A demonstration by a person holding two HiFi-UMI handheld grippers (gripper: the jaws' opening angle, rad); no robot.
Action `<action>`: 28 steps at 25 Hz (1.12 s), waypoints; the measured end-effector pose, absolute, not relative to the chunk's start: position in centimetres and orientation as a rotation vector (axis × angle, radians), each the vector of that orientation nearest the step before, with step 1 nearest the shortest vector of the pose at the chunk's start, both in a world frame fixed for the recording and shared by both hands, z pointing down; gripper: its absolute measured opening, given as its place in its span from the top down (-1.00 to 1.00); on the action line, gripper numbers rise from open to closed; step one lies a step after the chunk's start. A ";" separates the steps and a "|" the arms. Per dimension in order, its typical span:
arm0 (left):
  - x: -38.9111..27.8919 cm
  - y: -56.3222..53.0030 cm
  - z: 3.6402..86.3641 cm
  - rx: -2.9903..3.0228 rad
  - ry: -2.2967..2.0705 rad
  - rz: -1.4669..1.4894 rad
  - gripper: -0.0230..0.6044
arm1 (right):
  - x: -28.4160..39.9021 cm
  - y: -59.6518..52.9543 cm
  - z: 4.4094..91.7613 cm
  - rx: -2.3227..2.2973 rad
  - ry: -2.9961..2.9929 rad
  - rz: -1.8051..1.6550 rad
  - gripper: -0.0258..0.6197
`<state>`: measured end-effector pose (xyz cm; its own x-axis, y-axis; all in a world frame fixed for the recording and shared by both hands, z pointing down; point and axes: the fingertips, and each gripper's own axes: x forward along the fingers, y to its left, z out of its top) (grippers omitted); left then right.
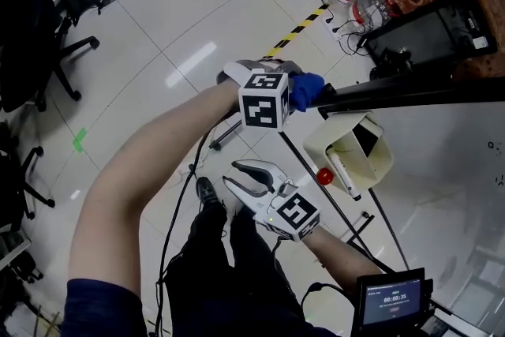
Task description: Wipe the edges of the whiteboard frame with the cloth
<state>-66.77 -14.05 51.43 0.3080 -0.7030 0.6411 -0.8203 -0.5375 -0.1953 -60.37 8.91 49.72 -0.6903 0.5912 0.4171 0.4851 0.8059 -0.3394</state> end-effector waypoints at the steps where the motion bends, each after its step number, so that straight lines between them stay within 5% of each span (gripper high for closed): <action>1: -66.9 -14.0 51.2 2.400 -1.413 1.041 0.27 | -60.9 8.7 49.3 -0.770 -2.478 0.267 0.52; 22: -69.2 -14.1 48.0 2.324 -1.485 1.030 0.27 | -63.3 5.9 37.5 -0.618 -2.606 0.359 0.58; 28: -70.1 -13.4 47.1 2.201 -1.385 1.587 0.27 | -63.0 3.9 33.9 -0.534 -2.689 0.436 0.59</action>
